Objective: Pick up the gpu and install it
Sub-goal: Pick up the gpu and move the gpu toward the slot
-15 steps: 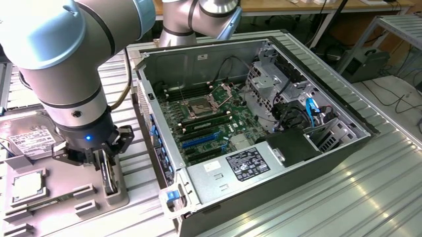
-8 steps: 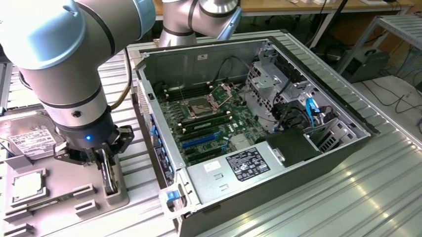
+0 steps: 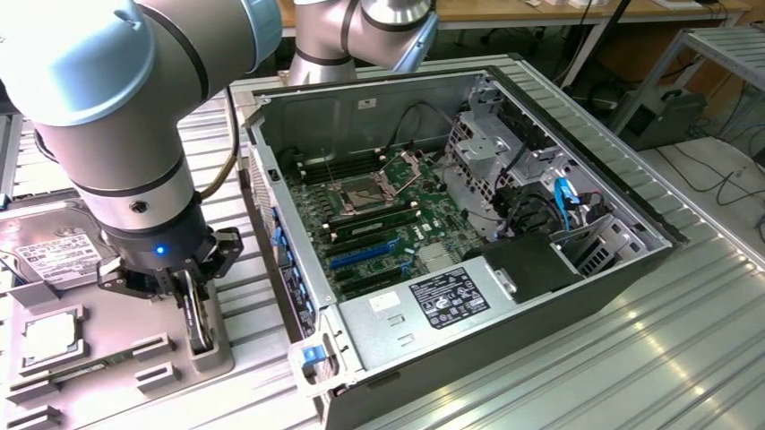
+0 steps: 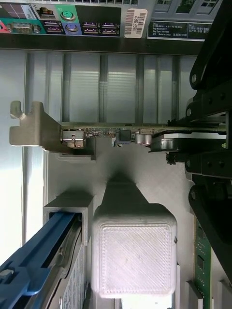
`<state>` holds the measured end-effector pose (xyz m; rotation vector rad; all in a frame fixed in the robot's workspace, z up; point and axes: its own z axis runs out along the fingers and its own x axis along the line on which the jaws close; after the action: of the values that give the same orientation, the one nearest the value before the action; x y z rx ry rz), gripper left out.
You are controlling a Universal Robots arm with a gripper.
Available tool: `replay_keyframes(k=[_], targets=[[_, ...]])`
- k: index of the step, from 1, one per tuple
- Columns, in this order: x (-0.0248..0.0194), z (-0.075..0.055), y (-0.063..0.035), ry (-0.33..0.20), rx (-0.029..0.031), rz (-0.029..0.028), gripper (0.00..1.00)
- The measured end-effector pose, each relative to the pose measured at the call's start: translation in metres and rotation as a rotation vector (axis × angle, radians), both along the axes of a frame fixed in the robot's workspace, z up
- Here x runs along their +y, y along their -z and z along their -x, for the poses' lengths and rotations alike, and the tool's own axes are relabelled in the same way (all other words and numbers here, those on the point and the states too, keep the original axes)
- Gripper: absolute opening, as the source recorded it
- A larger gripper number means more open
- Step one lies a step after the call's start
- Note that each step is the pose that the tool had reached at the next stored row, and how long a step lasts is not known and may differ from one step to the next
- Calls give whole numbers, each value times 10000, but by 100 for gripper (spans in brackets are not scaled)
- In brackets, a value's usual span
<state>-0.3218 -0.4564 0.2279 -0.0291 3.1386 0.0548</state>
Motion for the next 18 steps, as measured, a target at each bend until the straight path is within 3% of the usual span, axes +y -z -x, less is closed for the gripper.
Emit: replay_keyframes(k=[6,13,17,18], targets=[[0,6,-96,0,-1,-1,28],[0,6,-276,1,-1,-2,28],[0,6,-423,1,-1,-1,28],[0,6,-499,1,0,0,28]])
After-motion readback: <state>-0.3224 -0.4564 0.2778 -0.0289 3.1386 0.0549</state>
